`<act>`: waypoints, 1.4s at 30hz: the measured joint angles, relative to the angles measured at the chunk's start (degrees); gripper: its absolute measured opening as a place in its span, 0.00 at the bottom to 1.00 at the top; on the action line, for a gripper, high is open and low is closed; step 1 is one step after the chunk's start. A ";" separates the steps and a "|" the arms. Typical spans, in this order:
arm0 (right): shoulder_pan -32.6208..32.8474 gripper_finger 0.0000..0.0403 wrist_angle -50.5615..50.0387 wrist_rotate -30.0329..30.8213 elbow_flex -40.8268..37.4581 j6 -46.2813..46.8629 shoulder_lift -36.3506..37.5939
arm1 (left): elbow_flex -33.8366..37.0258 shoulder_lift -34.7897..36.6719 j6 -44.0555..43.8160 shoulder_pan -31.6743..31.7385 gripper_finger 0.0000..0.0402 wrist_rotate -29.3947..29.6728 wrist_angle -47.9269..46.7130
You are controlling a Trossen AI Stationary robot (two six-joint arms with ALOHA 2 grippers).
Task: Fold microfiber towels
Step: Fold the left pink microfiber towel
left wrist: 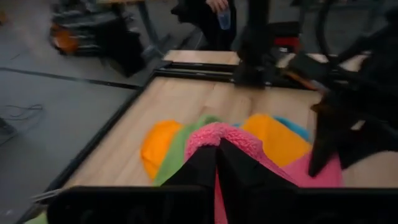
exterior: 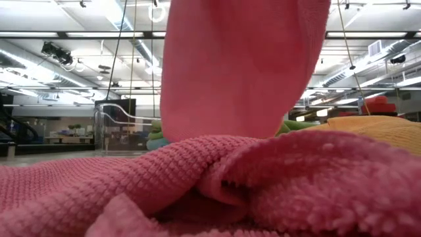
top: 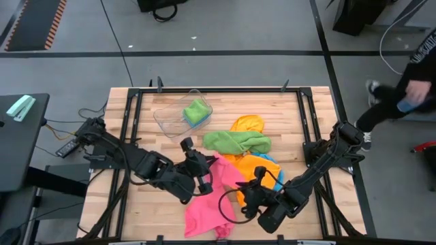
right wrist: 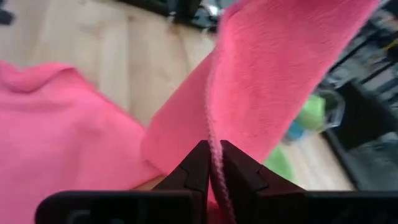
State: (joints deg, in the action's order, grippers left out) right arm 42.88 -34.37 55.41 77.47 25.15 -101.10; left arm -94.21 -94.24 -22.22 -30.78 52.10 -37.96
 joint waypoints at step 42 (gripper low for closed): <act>-13.68 0.11 38.46 -37.71 2.12 -28.16 -8.14 | -10.36 8.05 -4.19 -6.43 0.03 -13.14 -24.41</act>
State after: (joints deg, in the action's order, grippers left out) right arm 29.20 4.09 17.70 79.59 -3.01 -109.23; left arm -104.58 -86.19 -26.41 -37.21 38.96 -62.37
